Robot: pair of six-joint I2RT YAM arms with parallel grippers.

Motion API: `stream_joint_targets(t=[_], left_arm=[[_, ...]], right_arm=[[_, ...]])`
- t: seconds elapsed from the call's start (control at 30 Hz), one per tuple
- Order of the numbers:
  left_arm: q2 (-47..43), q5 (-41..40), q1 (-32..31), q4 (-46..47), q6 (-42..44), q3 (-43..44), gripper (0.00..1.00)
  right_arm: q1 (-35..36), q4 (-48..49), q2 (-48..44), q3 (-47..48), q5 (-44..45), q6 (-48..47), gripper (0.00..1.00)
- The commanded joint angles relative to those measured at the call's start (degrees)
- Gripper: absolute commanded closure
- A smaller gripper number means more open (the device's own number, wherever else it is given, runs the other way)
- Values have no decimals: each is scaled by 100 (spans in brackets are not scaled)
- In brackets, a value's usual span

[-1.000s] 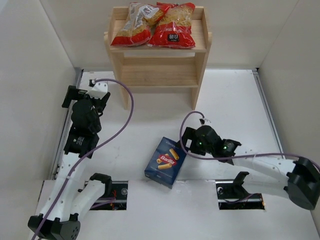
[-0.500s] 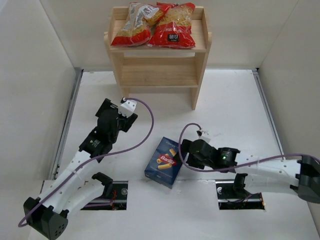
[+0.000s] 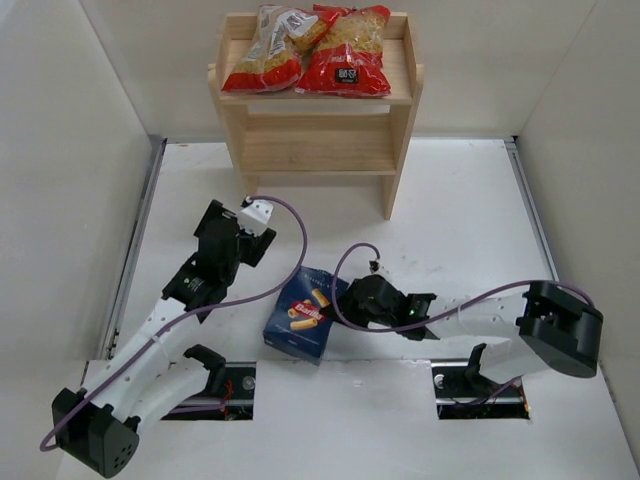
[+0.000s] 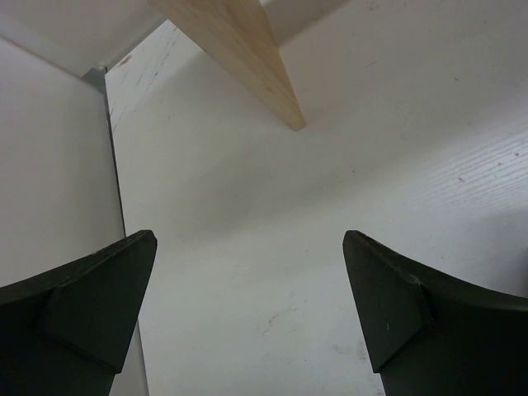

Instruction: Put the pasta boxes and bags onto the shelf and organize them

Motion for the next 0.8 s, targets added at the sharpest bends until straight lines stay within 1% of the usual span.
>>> stream_joint_targets(t=[0.0, 0.03, 0.1, 0.2, 0.33, 0.53, 0.77], left_arm=[[-74, 52, 87, 245, -126, -96, 0], [-101, 44, 105, 228, -126, -88, 0], [-136, 44, 175, 157, -126, -70, 0], [-145, 44, 307, 113, -117, -9, 0], [-145, 52, 526, 104, -100, 35, 0], [-66, 17, 887, 96, -100, 281, 0], [-539, 52, 1353, -176, -82, 308, 0]], right_arm=[[-167, 332, 530, -371, 41, 135, 96], [-237, 516, 574, -371, 32, 100, 100], [-308, 824, 488, -345, 102, -171, 100], [-378, 1071, 49, -266, 409, -541, 100], [-580, 1055, -575, -230, 788, -709, 100], [-941, 1089, -638, -213, 691, -823, 100], [-959, 1107, -1164, -282, 761, -1008, 100]])
